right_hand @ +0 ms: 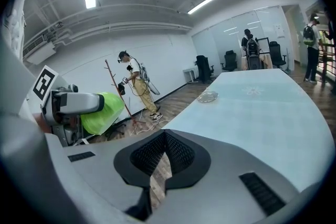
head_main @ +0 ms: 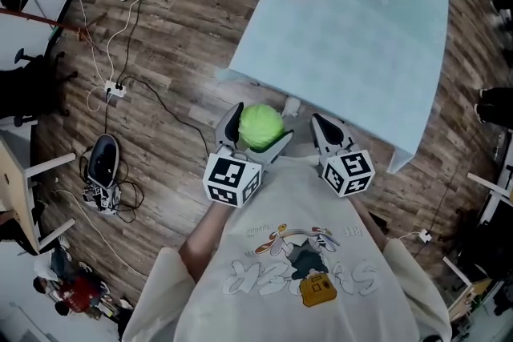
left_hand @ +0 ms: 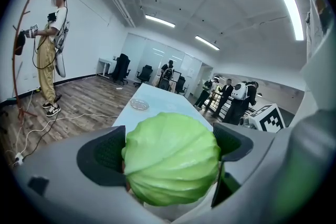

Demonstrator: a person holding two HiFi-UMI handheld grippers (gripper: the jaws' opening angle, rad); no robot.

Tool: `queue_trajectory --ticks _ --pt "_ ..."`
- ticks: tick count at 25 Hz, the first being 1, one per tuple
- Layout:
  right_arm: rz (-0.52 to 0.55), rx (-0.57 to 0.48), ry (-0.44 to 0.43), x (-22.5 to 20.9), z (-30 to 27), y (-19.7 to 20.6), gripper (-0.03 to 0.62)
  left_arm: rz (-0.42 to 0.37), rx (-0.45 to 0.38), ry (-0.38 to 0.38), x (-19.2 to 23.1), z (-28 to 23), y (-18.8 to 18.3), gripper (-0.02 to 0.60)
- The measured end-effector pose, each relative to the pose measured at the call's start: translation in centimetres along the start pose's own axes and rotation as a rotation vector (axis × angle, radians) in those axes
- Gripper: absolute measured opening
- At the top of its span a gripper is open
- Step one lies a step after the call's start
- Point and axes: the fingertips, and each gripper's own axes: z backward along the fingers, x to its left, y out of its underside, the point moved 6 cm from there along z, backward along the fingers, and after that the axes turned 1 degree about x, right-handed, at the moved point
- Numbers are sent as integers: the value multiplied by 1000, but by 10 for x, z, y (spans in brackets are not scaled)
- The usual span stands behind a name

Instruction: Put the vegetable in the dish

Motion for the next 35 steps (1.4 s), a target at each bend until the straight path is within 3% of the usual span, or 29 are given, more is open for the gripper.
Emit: queue_trajectory --ticks 7,17,24,28,35 --pt "1 -24 15 -53 -34 -51 20 -23 12 30 19 -66 -43 525" --pt "98 -66 -74 -99 -85 -114 20 -41 2 -8 37 -143 -92 525" --pt "97 -87 -141 -125 -95 -132 20 -45 15 -43 32 -177 -110 525" --pt "86 -72 -125 -129 -112 -133 20 -66 24 -56 50 -185 -121 525" --pt "38 -61 -56 -139 -130 -135 20 -74 54 13 76 -215 -136 525"
